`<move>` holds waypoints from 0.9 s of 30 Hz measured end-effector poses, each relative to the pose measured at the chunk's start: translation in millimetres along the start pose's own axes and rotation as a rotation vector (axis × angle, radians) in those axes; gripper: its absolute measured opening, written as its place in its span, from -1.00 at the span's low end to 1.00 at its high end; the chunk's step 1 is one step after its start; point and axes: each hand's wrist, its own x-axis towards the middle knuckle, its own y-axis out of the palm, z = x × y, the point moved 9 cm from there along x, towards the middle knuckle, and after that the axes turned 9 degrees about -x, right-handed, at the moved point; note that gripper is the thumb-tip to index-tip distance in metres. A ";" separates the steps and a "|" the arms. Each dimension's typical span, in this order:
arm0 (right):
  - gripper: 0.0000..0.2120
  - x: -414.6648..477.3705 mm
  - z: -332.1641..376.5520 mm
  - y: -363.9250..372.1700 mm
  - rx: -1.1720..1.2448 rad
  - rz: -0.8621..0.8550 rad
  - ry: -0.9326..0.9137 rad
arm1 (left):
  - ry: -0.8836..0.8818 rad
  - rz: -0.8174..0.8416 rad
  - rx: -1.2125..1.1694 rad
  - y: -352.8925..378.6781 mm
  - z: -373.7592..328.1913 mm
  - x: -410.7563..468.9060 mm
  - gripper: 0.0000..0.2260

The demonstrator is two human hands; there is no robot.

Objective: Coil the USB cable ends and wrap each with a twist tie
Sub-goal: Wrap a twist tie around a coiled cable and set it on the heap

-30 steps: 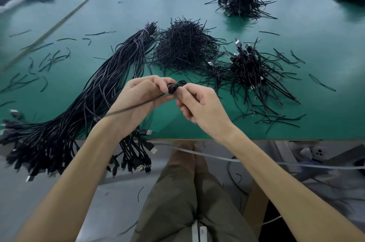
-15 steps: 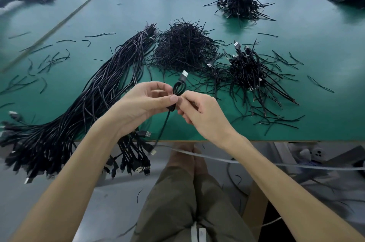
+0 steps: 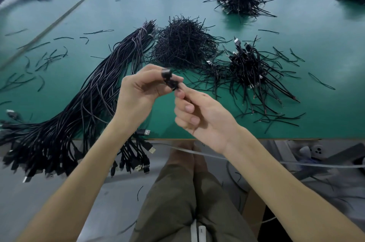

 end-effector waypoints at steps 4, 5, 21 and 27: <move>-0.75 -0.7 -0.1 6.9 0.065 0.024 0.030 | 0.155 -0.030 0.102 -1.3 -13.1 -2.2 -0.74; -0.74 -1.6 0.9 5.2 0.053 0.013 0.025 | 0.149 -0.024 0.078 -2.0 -10.2 -2.8 -0.74; -0.68 -6.5 2.4 -8.7 -0.213 -0.072 -0.044 | -0.494 0.148 -0.544 4.9 46.2 -16.7 -0.77; -0.67 -9.8 2.0 -17.3 -0.363 -0.153 -0.024 | -0.601 0.160 -0.438 -1.8 54.0 -22.8 -0.64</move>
